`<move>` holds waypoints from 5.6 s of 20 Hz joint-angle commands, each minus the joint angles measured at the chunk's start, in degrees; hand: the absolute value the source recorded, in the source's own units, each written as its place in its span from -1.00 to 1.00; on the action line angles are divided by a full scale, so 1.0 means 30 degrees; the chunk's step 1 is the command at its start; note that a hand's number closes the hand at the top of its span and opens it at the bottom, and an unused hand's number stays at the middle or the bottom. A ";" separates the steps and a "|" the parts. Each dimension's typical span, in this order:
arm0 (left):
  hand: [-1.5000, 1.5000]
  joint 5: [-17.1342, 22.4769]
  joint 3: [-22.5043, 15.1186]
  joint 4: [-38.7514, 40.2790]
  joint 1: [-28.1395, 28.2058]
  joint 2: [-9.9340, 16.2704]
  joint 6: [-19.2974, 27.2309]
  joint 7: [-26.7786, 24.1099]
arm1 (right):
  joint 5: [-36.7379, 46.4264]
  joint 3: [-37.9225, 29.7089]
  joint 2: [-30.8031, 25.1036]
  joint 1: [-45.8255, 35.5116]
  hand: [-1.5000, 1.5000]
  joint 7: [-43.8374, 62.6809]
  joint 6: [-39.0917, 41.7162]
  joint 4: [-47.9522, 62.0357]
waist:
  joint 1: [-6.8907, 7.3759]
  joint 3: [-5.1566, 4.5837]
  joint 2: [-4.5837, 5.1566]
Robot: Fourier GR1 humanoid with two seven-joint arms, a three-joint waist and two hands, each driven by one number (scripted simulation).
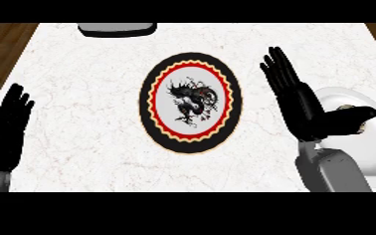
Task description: Pick the cupcake from the plate and place it in the plate
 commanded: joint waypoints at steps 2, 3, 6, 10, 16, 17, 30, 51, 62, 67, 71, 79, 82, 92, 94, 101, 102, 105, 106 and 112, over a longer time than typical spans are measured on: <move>0.00 -0.0806 -0.1181 0.0717 -0.0325 -0.0786 -0.1063 -0.1043 | -0.1976 -0.0553 -0.1355 -0.0147 1.00 0.0918 0.3285 0.0867 | -0.0077 -0.0717 -0.0535; 0.00 -0.1372 -0.1762 0.0990 -0.1135 -0.0948 -0.1307 -0.1575 | -0.2561 -0.0716 -0.2050 -0.0728 1.00 0.1265 0.4593 0.1514 | -0.0162 -0.0718 -0.0462; 0.00 -0.1994 -0.3016 0.0476 -0.1427 -0.1436 -0.2245 -0.2752 | -0.3988 -0.0048 -0.3827 -0.0468 1.00 0.2376 0.8397 0.1896 | -0.0274 -0.0718 -0.0398; 0.00 -0.1559 -0.3461 0.1767 -0.0591 -0.2349 -0.3505 -0.3907 | 0.1444 -0.2547 -0.4368 0.1564 -1.00 -0.4927 0.4356 0.3363 | -0.0370 -0.0693 -0.0445; 0.00 -0.2003 -0.2975 0.4242 -0.1347 -0.3110 -0.4457 -0.5490 | 0.2310 -0.4035 -0.5816 0.3917 -1.00 -1.2709 0.7591 0.6580 | -0.0167 -0.0699 -0.0528; 0.00 -0.1878 -0.2801 0.2986 -0.0960 -0.2707 -0.4690 -0.4866 | 0.3117 -0.4228 -0.5736 0.3888 -1.00 -1.2518 0.6465 0.5857 | -0.0065 -0.0705 -0.0600; 0.00 -0.2575 -0.2468 0.4208 -0.1641 -0.3475 -0.5160 -0.5040 | 0.6940 -0.5876 -1.1687 0.5047 -1.00 -0.9408 0.6501 0.5316 | 0.0071 -0.0734 -0.0600; 0.00 -0.4555 -0.1094 0.4408 -0.1185 -0.4779 -0.6089 -0.5180 | 1.4494 -0.3942 -1.1548 0.2046 -1.00 -0.5603 0.8832 0.8156 | 0.0104 -0.0716 -0.0597; 0.00 -0.5271 0.0008 0.3663 -0.0769 -0.5510 -0.6771 -0.4537 | 1.8602 -0.3086 -0.8241 -0.0552 -1.00 -0.5773 0.6935 1.1914 | 0.0229 -0.0708 -0.0581; 0.00 -0.6114 0.1082 0.5393 -0.2521 -0.5961 -0.7255 -0.4321 | 1.9084 -0.4247 -0.8068 0.0817 -1.00 -0.5740 0.7193 1.0691 | -0.0019 -0.0720 -0.0609; 0.00 -0.5564 0.1558 0.5177 -0.2004 -0.5297 -0.8392 -0.4230 | 1.9767 -0.3711 -0.7468 -0.0308 1.00 -0.8223 0.6857 1.4405 | 0.0096 -0.0712 -0.0574; 0.00 -0.6705 0.0795 0.2885 -0.1741 -0.6718 -0.7337 -0.2588 | 2.1040 -0.3938 -0.7323 -0.1768 1.00 -1.0799 0.5802 1.6761 | 0.0097 -0.0708 -0.0600; 0.00 -0.6389 0.1937 0.5832 -0.2953 -0.6109 -0.8445 -0.4121 | 2.1430 -0.4175 -0.7489 -0.2627 1.00 -1.2135 0.4869 1.7971 | 0.0062 -0.0711 -0.0553; 0.00 -0.6003 0.2518 0.4211 -0.0258 -0.5671 -0.7701 -0.3879 | 2.0669 -0.6638 -0.3082 0.3209 1.00 -0.1071 -0.1008 1.0944 | -0.2194 -0.0944 -0.1448; 0.00 -0.6074 0.2660 0.4069 -0.0757 -0.5678 -0.7332 -0.3600 | 2.0995 -0.6268 -0.2304 0.3924 1.00 -0.0283 -0.1778 0.8770 | -0.2241 -0.0928 -0.1374; 0.00 -0.5994 0.2842 0.3888 0.0269 -0.5383 -0.7708 -0.4174 | 2.3012 -0.4091 -0.0383 0.6783 1.00 0.2693 -0.2796 0.1050 | -0.2011 -0.0973 -0.1331; 0.00 -0.6101 0.2436 0.3554 0.0430 -0.5574 -0.7800 -0.4034 | 2.3430 -0.3832 -0.0360 0.7158 1.00 0.3146 -0.2833 -0.0097 | -0.2092 -0.0973 -0.1410; 0.00 -0.6055 0.2561 0.3228 0.0196 -0.5545 -0.7661 -0.3880 | 2.4831 -0.3018 0.0194 0.8153 1.00 0.5073 -0.3025 -0.4326 | -0.1828 -0.0920 -0.1261; 0.00 -0.6076 0.2469 0.3516 0.0368 -0.5678 -0.7766 -0.4149 | 2.5584 -0.2370 0.0718 0.8633 1.00 0.5356 -0.3501 -0.5562 | -0.1834 -0.0922 -0.1222; 0.00 -0.6131 0.2165 0.2928 -0.0285 -0.5771 -0.7829 -0.3471 | 3.0324 0.1322 0.2225 1.1303 1.00 0.9419 -0.1257 -1.3278 | -0.0948 -0.0821 -0.0923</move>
